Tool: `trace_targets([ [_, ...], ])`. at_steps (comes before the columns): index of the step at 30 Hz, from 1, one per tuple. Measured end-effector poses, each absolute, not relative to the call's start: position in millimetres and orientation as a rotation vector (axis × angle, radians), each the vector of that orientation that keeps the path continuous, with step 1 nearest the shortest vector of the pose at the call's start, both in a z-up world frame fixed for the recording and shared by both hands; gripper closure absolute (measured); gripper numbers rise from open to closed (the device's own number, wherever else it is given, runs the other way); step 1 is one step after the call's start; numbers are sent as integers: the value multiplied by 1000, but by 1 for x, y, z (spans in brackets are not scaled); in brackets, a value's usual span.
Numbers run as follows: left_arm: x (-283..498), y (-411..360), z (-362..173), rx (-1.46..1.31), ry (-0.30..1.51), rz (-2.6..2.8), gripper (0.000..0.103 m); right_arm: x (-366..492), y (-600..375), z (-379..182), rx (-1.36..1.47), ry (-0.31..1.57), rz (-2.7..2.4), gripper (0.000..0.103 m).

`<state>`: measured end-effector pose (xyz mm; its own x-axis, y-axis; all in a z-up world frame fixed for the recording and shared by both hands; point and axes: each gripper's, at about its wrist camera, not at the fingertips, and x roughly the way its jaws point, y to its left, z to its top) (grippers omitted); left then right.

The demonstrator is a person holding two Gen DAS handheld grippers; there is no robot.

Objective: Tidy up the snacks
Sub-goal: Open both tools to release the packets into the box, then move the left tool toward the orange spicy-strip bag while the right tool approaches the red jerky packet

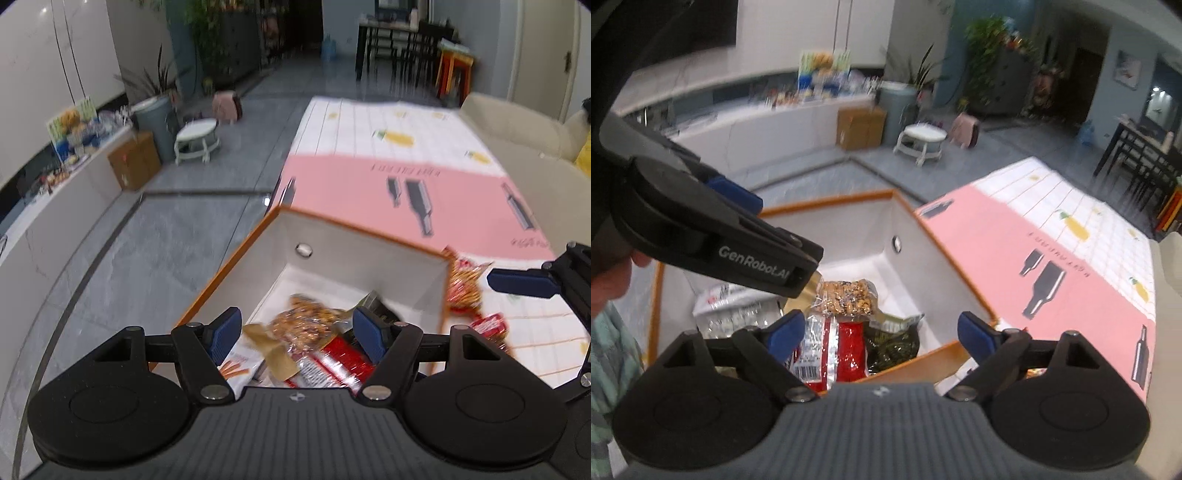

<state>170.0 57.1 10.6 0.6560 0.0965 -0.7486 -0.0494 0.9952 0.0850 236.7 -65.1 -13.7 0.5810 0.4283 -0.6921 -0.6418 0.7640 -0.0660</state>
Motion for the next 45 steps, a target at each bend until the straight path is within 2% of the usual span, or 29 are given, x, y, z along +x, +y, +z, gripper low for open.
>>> trace_targets([
  [11, 127, -21, 36, 110, 683, -64, 22, 180, -160, -1, -172, 577, 470, 16],
  [23, 118, -75, -25, 30, 793, -204, 22, 147, -244, -60, -52, 680, 196, 16],
  [32, 121, -78, -66, -19, 842, -186, 25, 158, -253, -103, -22, 731, 139, 17],
  [45, 134, -68, -92, 35, 881, -129, 28, 204, -217, -144, -82, 797, 243, 27],
])
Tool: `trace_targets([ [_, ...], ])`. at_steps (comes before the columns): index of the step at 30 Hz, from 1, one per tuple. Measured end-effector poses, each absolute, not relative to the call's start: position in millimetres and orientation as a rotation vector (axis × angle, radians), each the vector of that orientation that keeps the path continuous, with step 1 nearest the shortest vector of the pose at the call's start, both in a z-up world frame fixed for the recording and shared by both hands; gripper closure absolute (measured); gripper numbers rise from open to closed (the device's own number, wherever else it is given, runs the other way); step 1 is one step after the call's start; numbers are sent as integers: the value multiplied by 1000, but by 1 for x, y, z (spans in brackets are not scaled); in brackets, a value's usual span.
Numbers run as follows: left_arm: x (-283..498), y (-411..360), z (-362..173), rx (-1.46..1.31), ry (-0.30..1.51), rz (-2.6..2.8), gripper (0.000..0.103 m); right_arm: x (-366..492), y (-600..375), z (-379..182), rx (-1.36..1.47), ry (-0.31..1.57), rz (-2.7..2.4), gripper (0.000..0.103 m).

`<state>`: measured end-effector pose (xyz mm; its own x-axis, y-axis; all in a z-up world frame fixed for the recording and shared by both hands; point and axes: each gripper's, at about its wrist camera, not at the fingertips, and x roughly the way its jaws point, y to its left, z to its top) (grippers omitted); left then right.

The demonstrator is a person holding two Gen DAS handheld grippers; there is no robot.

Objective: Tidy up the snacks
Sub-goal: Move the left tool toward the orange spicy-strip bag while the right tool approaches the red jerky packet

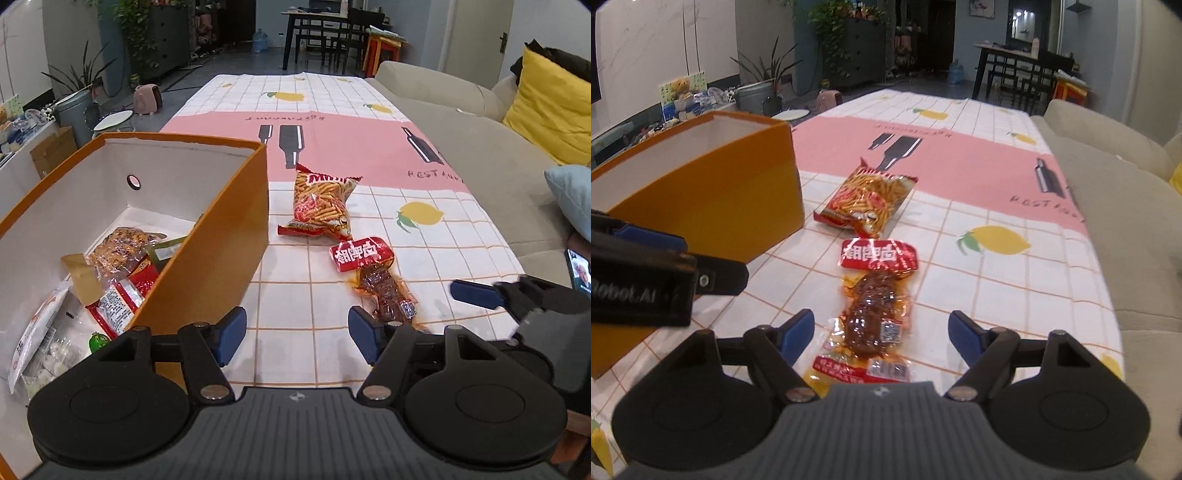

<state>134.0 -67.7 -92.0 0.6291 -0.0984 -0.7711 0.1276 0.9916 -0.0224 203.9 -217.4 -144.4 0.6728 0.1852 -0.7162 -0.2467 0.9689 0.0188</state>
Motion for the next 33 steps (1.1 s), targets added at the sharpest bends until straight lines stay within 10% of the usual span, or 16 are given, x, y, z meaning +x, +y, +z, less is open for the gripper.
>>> trace_targets([
  [33, 176, -98, -99, 29, 869, -172, 28, 240, -259, -163, 51, 957, 76, 42],
])
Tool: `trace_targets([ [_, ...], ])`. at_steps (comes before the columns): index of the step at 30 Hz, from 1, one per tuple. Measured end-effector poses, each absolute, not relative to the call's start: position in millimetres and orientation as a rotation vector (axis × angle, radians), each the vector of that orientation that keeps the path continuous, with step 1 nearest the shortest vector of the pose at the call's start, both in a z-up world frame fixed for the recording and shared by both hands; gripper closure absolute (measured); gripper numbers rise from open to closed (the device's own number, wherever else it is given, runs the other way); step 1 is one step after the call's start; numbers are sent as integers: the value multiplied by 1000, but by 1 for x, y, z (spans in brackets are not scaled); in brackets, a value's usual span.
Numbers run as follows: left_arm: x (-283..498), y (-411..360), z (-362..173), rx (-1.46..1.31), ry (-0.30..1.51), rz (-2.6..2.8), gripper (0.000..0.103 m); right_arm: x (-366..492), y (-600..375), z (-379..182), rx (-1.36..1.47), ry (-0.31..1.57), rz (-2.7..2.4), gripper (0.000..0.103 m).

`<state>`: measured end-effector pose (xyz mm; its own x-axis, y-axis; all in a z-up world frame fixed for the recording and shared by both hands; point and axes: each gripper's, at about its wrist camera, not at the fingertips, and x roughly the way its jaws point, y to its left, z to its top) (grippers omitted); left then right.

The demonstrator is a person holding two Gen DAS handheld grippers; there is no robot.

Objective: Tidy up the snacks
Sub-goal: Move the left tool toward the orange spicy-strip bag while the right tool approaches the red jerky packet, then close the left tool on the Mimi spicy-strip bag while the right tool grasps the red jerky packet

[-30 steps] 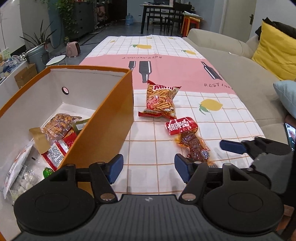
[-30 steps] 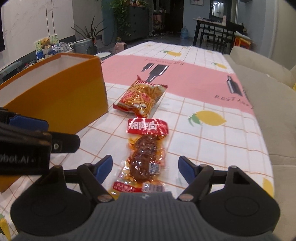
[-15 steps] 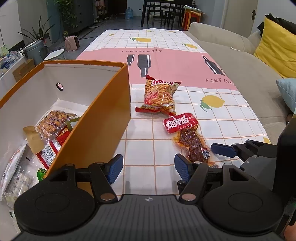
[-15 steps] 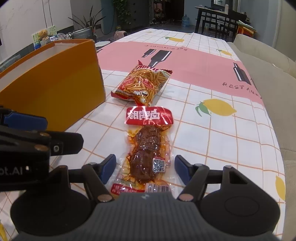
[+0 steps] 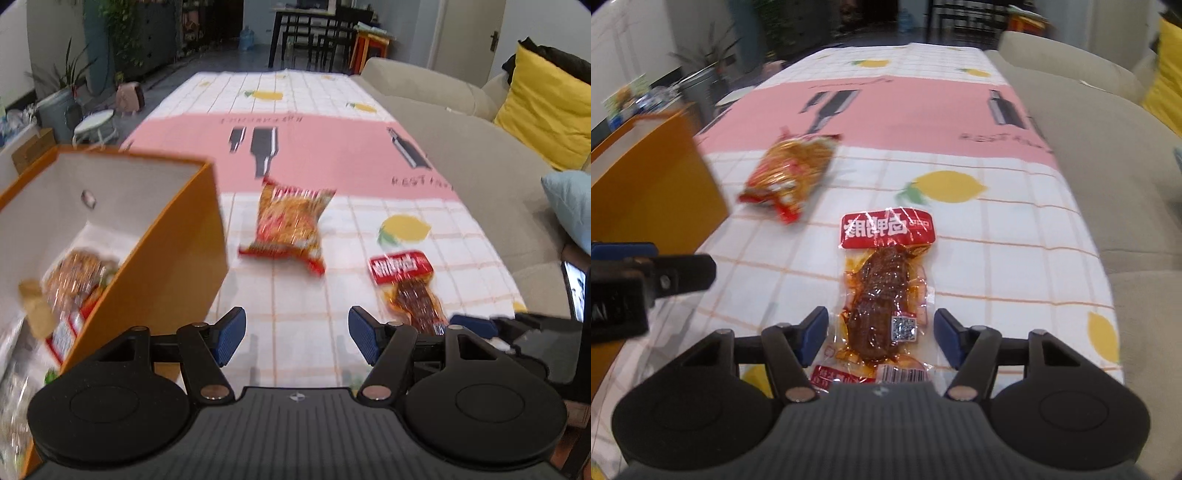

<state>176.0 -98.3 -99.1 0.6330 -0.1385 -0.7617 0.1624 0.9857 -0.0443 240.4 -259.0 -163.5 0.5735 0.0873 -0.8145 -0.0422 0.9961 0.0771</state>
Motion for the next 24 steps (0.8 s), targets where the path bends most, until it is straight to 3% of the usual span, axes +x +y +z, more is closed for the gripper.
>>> trace_targets([
  [7, 218, -127, -101, 133, 762, -133, 25, 252, -275, -164, 100, 944, 34, 42],
  [20, 275, -163, -146, 333, 853, 34, 25, 254, -273, -166, 64, 928, 57, 36],
  [24, 276, -161, -151, 325, 857, 14, 37, 253, -271, -166, 43, 924, 60, 36],
])
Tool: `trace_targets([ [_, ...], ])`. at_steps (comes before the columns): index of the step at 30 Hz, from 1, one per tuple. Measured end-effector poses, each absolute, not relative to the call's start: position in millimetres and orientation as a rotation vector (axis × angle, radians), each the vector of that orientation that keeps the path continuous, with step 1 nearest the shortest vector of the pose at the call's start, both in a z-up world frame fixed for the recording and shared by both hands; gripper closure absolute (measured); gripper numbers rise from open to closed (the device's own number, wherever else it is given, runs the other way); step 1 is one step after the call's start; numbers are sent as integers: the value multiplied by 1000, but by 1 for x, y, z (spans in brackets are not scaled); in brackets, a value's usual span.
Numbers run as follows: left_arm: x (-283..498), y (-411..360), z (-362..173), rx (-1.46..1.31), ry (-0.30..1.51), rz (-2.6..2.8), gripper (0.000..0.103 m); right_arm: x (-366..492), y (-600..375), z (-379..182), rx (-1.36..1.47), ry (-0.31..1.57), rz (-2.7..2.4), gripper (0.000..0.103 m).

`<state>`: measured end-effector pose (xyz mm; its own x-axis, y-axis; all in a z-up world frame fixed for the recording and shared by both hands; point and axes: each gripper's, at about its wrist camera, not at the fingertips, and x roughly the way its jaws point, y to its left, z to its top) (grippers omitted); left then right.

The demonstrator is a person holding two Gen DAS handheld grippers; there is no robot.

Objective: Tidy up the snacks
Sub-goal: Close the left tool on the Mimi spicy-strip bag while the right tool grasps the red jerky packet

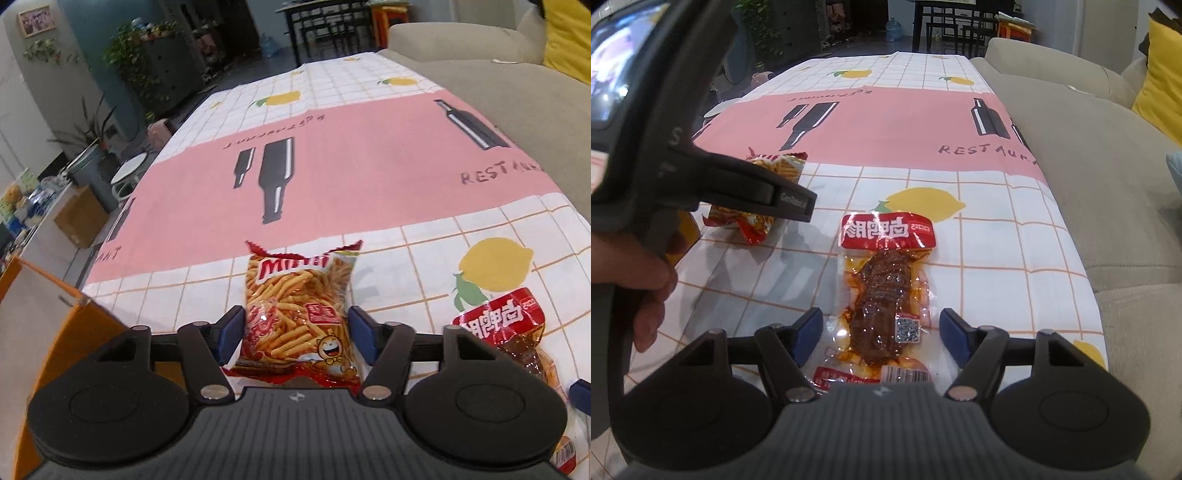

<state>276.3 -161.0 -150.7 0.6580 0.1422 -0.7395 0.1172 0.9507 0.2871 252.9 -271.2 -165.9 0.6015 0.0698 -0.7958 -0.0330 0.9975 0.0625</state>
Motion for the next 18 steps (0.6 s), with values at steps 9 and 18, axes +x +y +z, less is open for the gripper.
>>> trace_targets([
  [9, 254, -150, -140, 304, 898, -94, 56, 249, -272, -162, 58, 940, 83, 38],
  [18, 185, -127, -129, 297, 986, -154, 57, 233, -267, -159, 55, 976, 135, 38],
])
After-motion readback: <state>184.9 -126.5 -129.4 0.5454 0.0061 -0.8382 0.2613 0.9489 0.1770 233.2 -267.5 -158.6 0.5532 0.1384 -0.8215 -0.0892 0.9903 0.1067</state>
